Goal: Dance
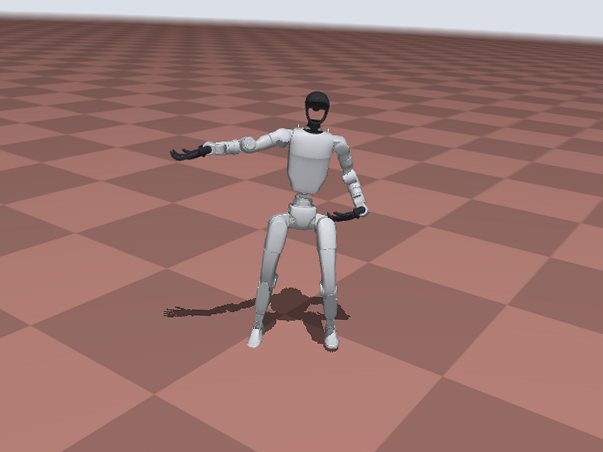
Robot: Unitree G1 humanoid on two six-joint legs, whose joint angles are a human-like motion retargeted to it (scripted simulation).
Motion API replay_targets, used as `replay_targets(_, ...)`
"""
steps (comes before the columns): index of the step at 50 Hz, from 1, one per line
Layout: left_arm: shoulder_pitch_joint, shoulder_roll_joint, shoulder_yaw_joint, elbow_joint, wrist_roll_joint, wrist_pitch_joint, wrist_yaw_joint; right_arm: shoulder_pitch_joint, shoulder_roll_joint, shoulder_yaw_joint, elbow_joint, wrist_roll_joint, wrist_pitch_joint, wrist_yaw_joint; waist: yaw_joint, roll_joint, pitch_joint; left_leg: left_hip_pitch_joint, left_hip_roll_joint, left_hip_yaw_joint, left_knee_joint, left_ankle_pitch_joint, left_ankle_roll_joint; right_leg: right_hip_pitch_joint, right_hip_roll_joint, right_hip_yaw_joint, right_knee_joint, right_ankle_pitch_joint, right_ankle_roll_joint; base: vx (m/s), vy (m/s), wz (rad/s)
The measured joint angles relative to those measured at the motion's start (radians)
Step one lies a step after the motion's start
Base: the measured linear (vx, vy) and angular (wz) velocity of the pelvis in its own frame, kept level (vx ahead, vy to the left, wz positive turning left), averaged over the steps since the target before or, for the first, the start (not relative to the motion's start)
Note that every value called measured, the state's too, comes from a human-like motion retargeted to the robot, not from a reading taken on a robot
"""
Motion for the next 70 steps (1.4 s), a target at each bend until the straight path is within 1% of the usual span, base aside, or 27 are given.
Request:
replay_targets(3,0.008,0.027,-0.011,0.006,0.004,0.018,0.000,0.033,-0.017,-0.003,0.012,0.078,-0.017,0.026,0.028,-0.009,-0.025,0.019,-0.006,0.019,-0.058,0.033,-0.008,-0.003,-0.002,0.000,-0.009,0.005,-0.014,0.07,0.13,-0.16)
replay_targets(5,0.002,0.067,-0.021,-0.001,0.001,0.031,0.000,0.032,-0.051,0.061,-0.002,0.044,-0.019,0.074,0.062,-0.031,-0.039,0.047,-0.022,0.036,-0.126,0.071,-0.013,-0.009,-0.012,0.007,-0.013,0.013,-0.027,0.01,0.05,-0.30)
replay_targets(7,-0.016,0.126,-0.044,-0.033,-0.018,0.029,0.000,0.007,-0.102,0.168,-0.041,-0.045,-0.031,0.122,0.102,-0.056,-0.039,0.086,-0.041,0.060,-0.215,0.121,-0.013,-0.022,-0.030,0.008,-0.003,0.016,-0.036,-0.10,0.01,-0.13)
replay_targets(10,-0.051,0.231,-0.099,-0.124,-0.060,0.035,0.000,-0.067,-0.168,0.401,-0.167,-0.280,-0.080,0.139,0.158,-0.087,-0.018,0.172,-0.060,0.110,-0.375,0.203,-0.011,-0.050,-0.064,0.014,0.049,0.002,-0.038,-0.11,0.04,-0.04)
replay_targets(11,-0.057,0.259,-0.114,-0.162,-0.072,0.045,0.000,-0.098,-0.181,0.492,-0.233,-0.389,-0.079,0.133,0.179,-0.093,-0.009,0.204,-0.068,0.129,-0.426,0.227,-0.012,-0.060,-0.073,0.019,0.073,-0.008,-0.044,-0.09,0.06,-0.24)
replay_targets(13,-0.069,0.311,-0.137,-0.232,-0.088,0.065,0.000,-0.150,-0.213,0.663,-0.363,-0.596,-0.055,0.148,0.218,-0.106,0.008,0.257,-0.085,0.162,-0.511,0.268,-0.013,-0.082,-0.089,0.027,0.118,-0.027,-0.053,-0.12,0.07,-0.36)
replay_targets(17,-0.109,0.381,-0.197,-0.331,-0.102,0.103,0.000,-0.260,-0.285,0.980,-0.594,-0.990,0.033,0.178,0.292,-0.119,0.045,0.322,-0.133,0.181,-0.610,0.323,-0.003,-0.153,-0.122,0.087,0.267,-0.084,-0.040,-0.11,0.14,-0.37)
replay_targets(21,-0.173,0.431,-0.272,-0.381,-0.125,0.143,0.000,-0.419,-0.325,1.293,-0.797,-1.429,0.102,0.106,0.360,-0.133,0.081,0.371,-0.183,0.216,-0.665,0.351,0.004,-0.249,-0.132,0.194,0.461,-0.163,-0.026,-0.05,0.18,-0.54)
replay_targets(25,-0.224,0.479,-0.333,-0.420,-0.186,0.191,0.000,-0.613,-0.342,1.588,-0.960,-1.838,0.175,-0.089,0.387,-0.159,0.126,0.416,-0.234,0.226,-0.685,0.348,0.000,-0.302,-0.144,0.270,0.617,-0.230,-0.020,-0.02,0.16,-0.24)
replay_targets(27,-0.224,0.486,-0.342,-0.432,-0.217,0.213,0.000,-0.708,-0.357,1.684,-1.032,-2.006,0.139,-0.171,0.381,-0.163,0.139,0.426,-0.237,0.220,-0.684,0.343,-0.005,-0.304,-0.135,0.291,0.643,-0.240,-0.022,0.00,0.03,-0.05)
replay_targets(30,-0.205,0.466,-0.338,-0.442,-0.233,0.234,0.000,-0.787,-0.365,1.753,-1.055,-2.065,0.089,-0.288,0.356,-0.140,0.137,0.428,-0.222,0.219,-0.685,0.336,0.002,-0.293,-0.111,0.289,0.620,-0.229,-0.036,-0.01,-0.09,0.08)
replay_targets(33,-0.171,0.416,-0.294,-0.444,-0.233,0.239,0.000,-0.818,-0.376,1.738,-0.948,-2.016,0.115,-0.329,0.325,-0.098,0.119,0.413,-0.192,0.222,-0.682,0.334,0.013,-0.257,-0.095,0.259,0.514,-0.187,-0.042,-0.01,-0.19,0.07)
replay_targets(37,-0.092,0.333,-0.221,-0.419,-0.202,0.204,0.000,-0.821,-0.354,1.621,-0.715,-1.857,0.190,-0.419,0.265,-0.046,0.076,0.364,-0.131,0.222,-0.648,0.313,0.018,-0.190,-0.095,0.176,0.317,-0.096,-0.035,0.01,-0.21,0.08)
replay_targets(40,-0.026,0.243,-0.152,-0.358,-0.167,0.174,0.000,-0.785,-0.302,1.454,-0.517,-1.689,0.225,-0.467,0.197,-0.021,0.047,0.311,-0.098,0.184,-0.585,0.274,0.014,-0.140,-0.096,0.115,0.193,-0.041,-0.025,0.00,-0.12,0.29)
replay_targets(43,0.022,0.150,-0.086,-0.273,-0.129,0.151,0.000,-0.707,-0.231,1.202,-0.360,-1.448,0.215,-0.473,0.130,-0.003,0.028,0.254,-0.074,0.142,-0.491,0.226,0.017,-0.099,-0.082,0.082,0.117,-0.006,-0.019,0.07,-0.05,0.37)
replay_targets(45,0.050,0.098,-0.039,-0.218,-0.103,0.125,0.000,-0.626,-0.193,1.012,-0.271,-1.272,0.145,-0.409,0.093,0.003,0.022,0.221,-0.058,0.125,-0.421,0.193,0.015,-0.072,-0.071,0.064,0.080,0.009,-0.017,0.12,-0.05,0.18)
replay_targets(48,0.081,0.049,0.028,-0.153,-0.065,0.092,0.000,-0.460,-0.180,0.743,-0.093,-0.948,-0.023,-0.163,0.046,-0.004,0.013,0.166,-0.033,0.106,-0.295,0.131,0.014,-0.042,-0.051,0.039,0.040,0.023,-0.020,0.08,-0.05,0.09)
replay_targets(50,0.089,0.032,0.054,-0.127,-0.051,0.073,0.000,-0.347,-0.168,0.583,-0.008,-0.650,-0.053,-0.026,0.017,-0.011,0.004,0.113,-0.030,0.068,-0.200,0.089,0.006,-0.032,-0.043,0.032,0.022,0.026,-0.013,0.02,-0.02,0.29)
replay_targets(52,0.083,0.025,0.054,-0.112,-0.042,0.056,0.000,-0.251,-0.114,0.437,-0.016,-0.405,-0.110,0.032,-0.009,-0.009,-0.004,0.062,-0.029,0.042,-0.115,0.051,0.004,-0.029,-0.040,0.024,0.012,0.022,0.003,-0.01,0.06,0.50)
replay_targets(53,0.076,0.023,0.051,-0.102,-0.037,0.048,0.000,-0.196,-0.087,0.375,-0.031,-0.321,-0.179,0.055,-0.022,-0.004,-0.006,0.040,-0.034,0.027,-0.080,0.039,0.008,-0.027,-0.039,0.021,0.011,0.017,0.014,0.01,0.11,0.55)
replay_targets(55,0.060,0.035,0.035,-0.082,-0.017,0.039,0.000,-0.071,-0.047,0.290,-0.046,-0.221,-0.341,0.078,-0.037,0.009,-0.004,0.020,-0.035,0.013,-0.043,0.030,0.017,-0.026,-0.032,0.030,0.014,0.013,0.033,0.08,0.13,0.43)
replay_targets(57,0.055,0.064,0.016,-0.068,0.030,0.038,0.000,0.018,-0.012,0.267,-0.027,-0.189,-0.383,0.069,-0.027,0.016,-0.009,0.028,-0.033,0.031,-0.049,0.037,0.025,-0.024,-0.036,0.026,0.016,0.016,0.041,0.12,0.15,-0.11)
replay_targets(60,0.042,0.124,0.015,-0.070,0.100,0.019,0.000,0.102,0.036,0.267,-0.027,-0.227,-0.342,0.100,0.009,0.014,-0.020,0.055,-0.052,0.061,-0.094,0.063,0.025,-0.034,-0.051,0.035,0.016,0.024,0.022,0.04,0.16,-0.56)
replay_targets(63,0.020,0.196,0.040,-0.109,0.112,-0.015,0.000,0.186,0.083,0.301,-0.142,-0.323,-0.315,0.154,0.059,0.010,-0.015,0.085,-0.087,0.095,-0.177,0.105,0.027,-0.064,-0.079,0.057,0.026,0.033,0.001,-0.02,0.18,-0.58)
replay_targets(65,0.007,0.223,0.066,-0.128,0.098,-0.007,0.000,0.303,0.111,0.340,-0.269,-0.424,-0.275,0.210,0.086,0.010,-0.001,0.111,-0.108,0.110,-0.237,0.134,0.027,-0.077,-0.100,0.062,0.038,0.036,-0.006,0.01,0.18,-0.34)
replay_targets(68,-0.011,0.218,0.080,-0.124,0.056,0.045,0.000,0.545,0.168,0.394,-0.570,-0.582,-0.057,0.317,0.114,0.009,0.022,0.157,-0.145,0.114,-0.318,0.181,0.031,-0.072,-0.131,0.054,0.054,0.033,-0.017,0.06,0.20,-0.06)
replay_targets(70,-0.025,0.207,0.056,-0.125,0.016,0.072,0.000,0.699,0.212,0.435,-0.797,-0.683,0.062,0.408,0.134,0.013,0.030,0.181,-0.170,0.110,-0.367,0.212,0.032,-0.066,-0.149,0.047,0.059,0.035,-0.017,0.13,0.21,0.03)
